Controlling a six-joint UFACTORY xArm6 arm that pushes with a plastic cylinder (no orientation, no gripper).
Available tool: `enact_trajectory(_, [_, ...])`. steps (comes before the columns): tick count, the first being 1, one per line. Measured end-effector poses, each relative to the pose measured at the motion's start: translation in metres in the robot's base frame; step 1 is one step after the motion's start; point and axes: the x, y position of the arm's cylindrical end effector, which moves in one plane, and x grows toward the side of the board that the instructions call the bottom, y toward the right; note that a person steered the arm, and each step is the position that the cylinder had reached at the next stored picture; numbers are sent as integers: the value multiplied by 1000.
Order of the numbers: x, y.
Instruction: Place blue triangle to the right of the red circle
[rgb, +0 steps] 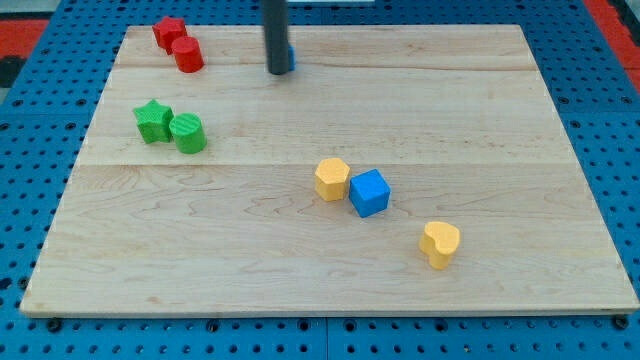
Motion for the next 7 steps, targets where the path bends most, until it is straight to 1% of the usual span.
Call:
enact_trajectory(1, [18, 28])
enact_trajectory(2, [1, 52])
enact_trajectory(3, [-24, 22])
enact_trajectory(4, [2, -68])
enact_trajectory(5, [3, -77])
enact_trajectory(6, [10, 16])
enact_trajectory(7, [23, 161])
